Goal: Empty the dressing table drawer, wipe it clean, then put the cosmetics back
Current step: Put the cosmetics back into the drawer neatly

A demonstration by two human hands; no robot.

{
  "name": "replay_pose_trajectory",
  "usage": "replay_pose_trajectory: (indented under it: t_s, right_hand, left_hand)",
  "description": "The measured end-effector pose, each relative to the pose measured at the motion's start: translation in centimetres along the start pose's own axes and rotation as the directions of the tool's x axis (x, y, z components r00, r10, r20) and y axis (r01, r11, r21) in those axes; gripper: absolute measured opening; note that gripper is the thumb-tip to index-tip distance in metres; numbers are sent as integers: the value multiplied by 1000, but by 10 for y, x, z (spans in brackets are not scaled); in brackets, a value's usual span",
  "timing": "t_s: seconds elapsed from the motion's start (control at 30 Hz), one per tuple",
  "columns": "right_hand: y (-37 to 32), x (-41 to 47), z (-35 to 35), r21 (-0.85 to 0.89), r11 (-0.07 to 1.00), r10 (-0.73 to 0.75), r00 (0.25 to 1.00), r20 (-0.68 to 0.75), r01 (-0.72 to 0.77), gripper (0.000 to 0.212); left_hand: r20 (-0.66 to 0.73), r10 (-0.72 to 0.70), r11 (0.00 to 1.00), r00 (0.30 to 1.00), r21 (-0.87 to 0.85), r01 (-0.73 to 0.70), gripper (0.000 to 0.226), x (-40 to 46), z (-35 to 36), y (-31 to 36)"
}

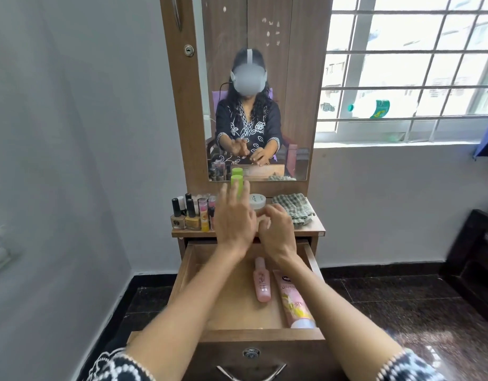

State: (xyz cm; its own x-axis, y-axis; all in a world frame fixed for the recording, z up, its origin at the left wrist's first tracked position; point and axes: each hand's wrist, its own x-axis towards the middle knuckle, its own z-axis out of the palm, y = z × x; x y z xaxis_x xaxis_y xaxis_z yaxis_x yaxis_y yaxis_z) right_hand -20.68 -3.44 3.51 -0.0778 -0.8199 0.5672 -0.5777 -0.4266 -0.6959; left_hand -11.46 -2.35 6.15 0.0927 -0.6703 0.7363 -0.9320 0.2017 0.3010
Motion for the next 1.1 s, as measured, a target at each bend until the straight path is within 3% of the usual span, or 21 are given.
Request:
replay_pose_trajectory:
  t_s: [0.1,0.2,0.33,0.5,0.77,1.1]
  right_hand:
    - [1,32,4,-116,992,60,995,76,-51,32]
    - [8,52,10,-301,951,132,974,186,-71,42]
    - [19,68,19,-448,894,167,918,359,13,50]
    - [25,81,36,-511,854,180,865,469,99,55]
    - [33,94,49,-562,826,281,827,486,49,61]
    - [42,114,55,-552,833,347,804,484,-27,50]
  left_hand:
    - [100,-54,991,994,127,41,66,43,-3,-7]
    - [305,-102,971,947,236,29,77,67,4,-22]
    - [506,-61,956,861,278,-96,86,81,24,-38]
    - [666,-67,926,743,319,-203,87,91,42,-42]
    - [690,-114,936,715,315,-155,84,104,54,-46]
    - [599,-61,975,799,206,-81,55,114,71,-45]
